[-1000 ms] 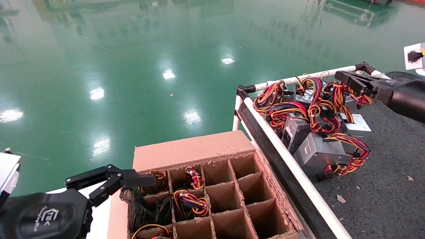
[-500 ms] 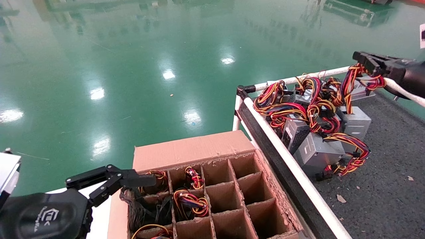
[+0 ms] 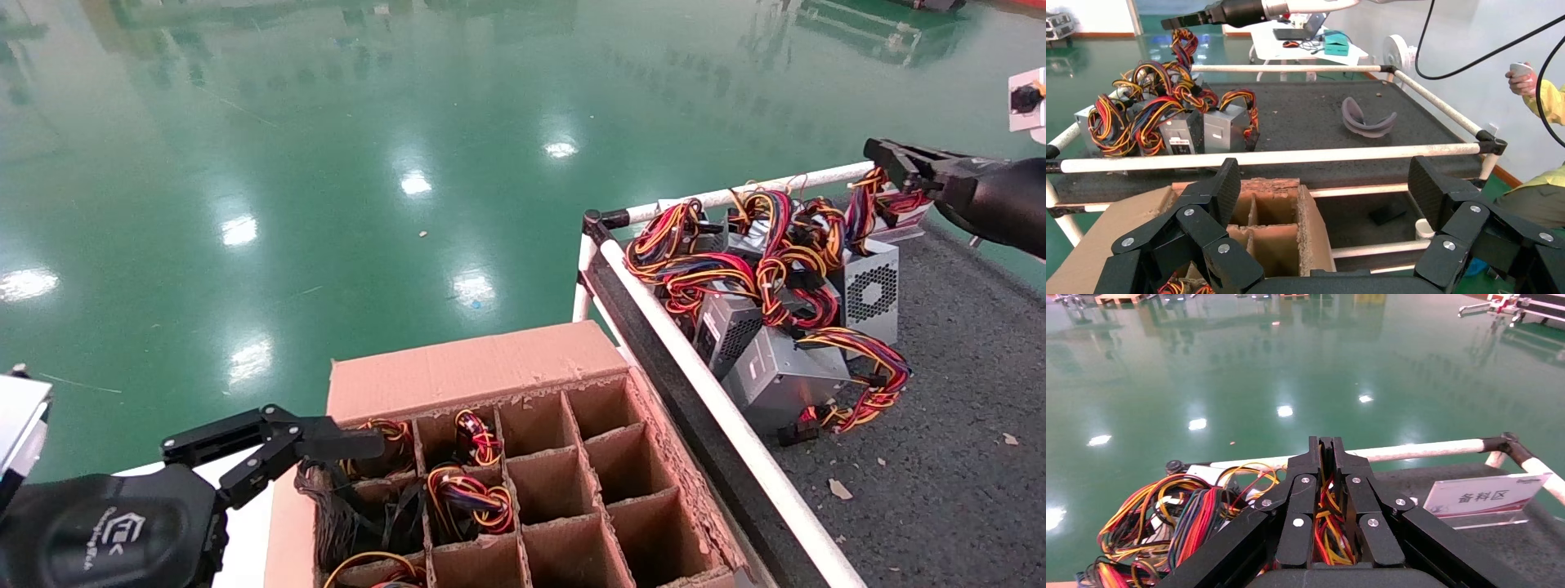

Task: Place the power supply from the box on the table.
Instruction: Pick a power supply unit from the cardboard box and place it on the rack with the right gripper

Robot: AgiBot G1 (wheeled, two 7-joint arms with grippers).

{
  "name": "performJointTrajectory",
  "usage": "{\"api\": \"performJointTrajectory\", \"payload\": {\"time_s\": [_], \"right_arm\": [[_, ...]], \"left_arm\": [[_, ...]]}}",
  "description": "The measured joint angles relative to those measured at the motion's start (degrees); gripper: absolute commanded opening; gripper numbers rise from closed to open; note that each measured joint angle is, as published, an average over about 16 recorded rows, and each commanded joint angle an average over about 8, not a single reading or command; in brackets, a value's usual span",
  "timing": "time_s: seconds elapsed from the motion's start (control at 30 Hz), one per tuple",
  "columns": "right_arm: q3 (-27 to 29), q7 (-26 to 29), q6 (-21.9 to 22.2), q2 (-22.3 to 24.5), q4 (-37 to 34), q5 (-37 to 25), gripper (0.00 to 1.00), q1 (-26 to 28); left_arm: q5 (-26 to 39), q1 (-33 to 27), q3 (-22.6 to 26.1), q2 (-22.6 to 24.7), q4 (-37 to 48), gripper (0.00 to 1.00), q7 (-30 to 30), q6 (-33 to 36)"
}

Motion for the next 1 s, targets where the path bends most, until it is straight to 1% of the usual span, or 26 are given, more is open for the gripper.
{"api": "performJointTrajectory", "payload": {"time_s": [0.63, 0.77, 1.0], "right_arm": [[0.27, 0.3, -3.18, 0.23, 0.53, 0.39, 0.0, 0.37], [0.25, 0.21, -5.14, 0.58, 0.49, 0.38, 0.0, -0.15], [0.24, 0.18, -10.14, 1.62, 0.34, 0.36, 0.0, -1.57]], "left_arm": [[-0.01, 0.0, 0.01, -0.01, 0.0, 1.0, 0.01, -0.01], [-0.01, 0.0, 0.02, -0.01, 0.0, 1.0, 0.01, -0.01], [-0.02, -0.01, 0.02, -0.01, 0.0, 1.0, 0.01, -0.01]]}}
